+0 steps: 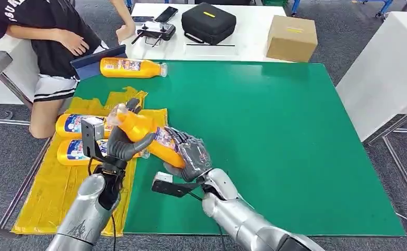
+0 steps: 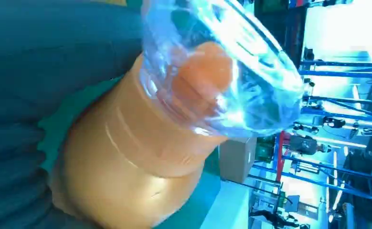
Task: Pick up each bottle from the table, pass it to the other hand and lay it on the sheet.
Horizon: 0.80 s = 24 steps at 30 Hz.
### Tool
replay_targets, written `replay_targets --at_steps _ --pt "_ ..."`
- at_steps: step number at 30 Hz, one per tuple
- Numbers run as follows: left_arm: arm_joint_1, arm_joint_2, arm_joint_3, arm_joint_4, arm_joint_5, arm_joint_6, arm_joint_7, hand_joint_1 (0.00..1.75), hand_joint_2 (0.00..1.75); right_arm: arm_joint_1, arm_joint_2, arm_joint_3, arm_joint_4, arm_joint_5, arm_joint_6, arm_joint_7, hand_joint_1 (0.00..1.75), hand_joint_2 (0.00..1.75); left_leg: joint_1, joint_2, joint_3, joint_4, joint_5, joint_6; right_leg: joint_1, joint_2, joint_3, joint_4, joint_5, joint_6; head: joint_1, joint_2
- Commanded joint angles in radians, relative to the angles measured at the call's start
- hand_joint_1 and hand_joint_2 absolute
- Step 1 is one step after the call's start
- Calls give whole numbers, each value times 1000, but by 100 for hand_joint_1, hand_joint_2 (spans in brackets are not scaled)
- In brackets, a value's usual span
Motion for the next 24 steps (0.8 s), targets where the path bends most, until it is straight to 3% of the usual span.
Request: replay_targets --at_steps 1,20,24 --pt "-86 8 2 35 -2 -4 6 0 175 10 -1 51 68 41 6 -5 175 175 2 -2 7 1 -4 -5 2 -3 8 0 -4 -3 1 0" --pt "-90 -11 -1 76 -2 -19 9 0 175 -14 36 54 36 46 -54 9 175 175 1 -2 5 1 -3 -5 1 -3 6 1 -4 -3 2 0" --pt "-110 -18 -6 90 52 -82 32 0 175 -30 36 35 -36 126 -54 53 175 175 1 -2 3 2 -2 -4 1 -2 3 1 -3 -2 1 0"
